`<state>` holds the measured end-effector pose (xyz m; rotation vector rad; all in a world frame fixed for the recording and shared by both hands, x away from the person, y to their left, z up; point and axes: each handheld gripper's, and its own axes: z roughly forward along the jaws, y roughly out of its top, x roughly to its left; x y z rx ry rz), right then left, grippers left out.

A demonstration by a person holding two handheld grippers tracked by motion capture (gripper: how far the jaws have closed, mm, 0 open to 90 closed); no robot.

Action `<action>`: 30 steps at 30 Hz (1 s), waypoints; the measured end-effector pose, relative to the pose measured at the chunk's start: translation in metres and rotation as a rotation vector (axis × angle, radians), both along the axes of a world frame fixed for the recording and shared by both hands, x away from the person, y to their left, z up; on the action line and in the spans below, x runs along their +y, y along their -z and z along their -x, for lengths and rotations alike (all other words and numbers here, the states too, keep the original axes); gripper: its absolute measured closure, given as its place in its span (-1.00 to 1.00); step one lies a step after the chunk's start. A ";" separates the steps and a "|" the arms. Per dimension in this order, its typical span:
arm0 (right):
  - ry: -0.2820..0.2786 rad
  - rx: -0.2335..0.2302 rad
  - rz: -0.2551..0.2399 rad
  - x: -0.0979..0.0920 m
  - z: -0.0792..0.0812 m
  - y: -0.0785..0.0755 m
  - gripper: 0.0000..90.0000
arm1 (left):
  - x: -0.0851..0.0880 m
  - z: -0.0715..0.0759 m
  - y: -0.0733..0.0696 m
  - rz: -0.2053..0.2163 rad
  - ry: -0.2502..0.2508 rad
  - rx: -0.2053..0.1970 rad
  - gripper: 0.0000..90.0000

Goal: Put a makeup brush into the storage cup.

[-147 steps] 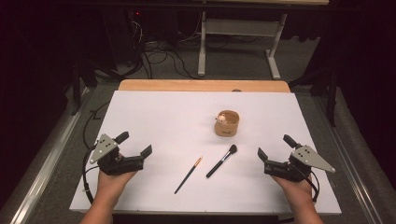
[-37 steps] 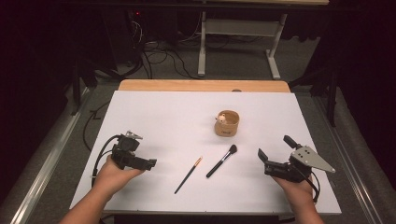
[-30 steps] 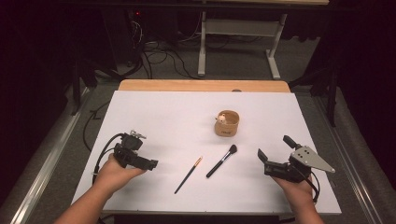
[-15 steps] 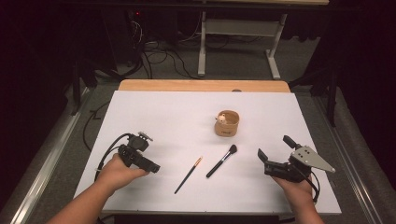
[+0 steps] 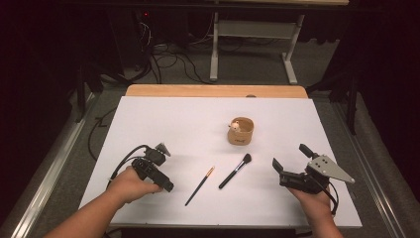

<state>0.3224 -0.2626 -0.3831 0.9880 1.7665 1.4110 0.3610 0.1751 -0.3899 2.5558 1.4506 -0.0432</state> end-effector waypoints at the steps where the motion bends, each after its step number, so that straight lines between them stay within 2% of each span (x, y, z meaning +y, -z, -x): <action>1: 0.000 0.001 -0.001 0.000 0.000 0.000 -0.97 | 0.000 0.000 0.000 0.000 0.000 0.000 -0.99; 5: 0.001 -0.001 0.003 -0.001 0.000 0.000 -0.97 | -0.005 0.001 -0.007 0.022 -0.003 0.000 -0.99; 10: 0.001 -0.004 -0.003 -0.001 0.000 0.000 -0.97 | -0.016 0.006 -0.012 0.017 0.013 -0.006 -0.99; 16: -0.001 -0.008 -0.005 -0.001 0.000 0.000 -0.97 | -0.032 0.011 -0.016 0.036 0.033 -0.013 -0.99; 30: 0.000 -0.009 -0.006 -0.001 0.000 0.000 -0.97 | -0.066 0.016 -0.008 0.027 0.065 -0.013 -0.91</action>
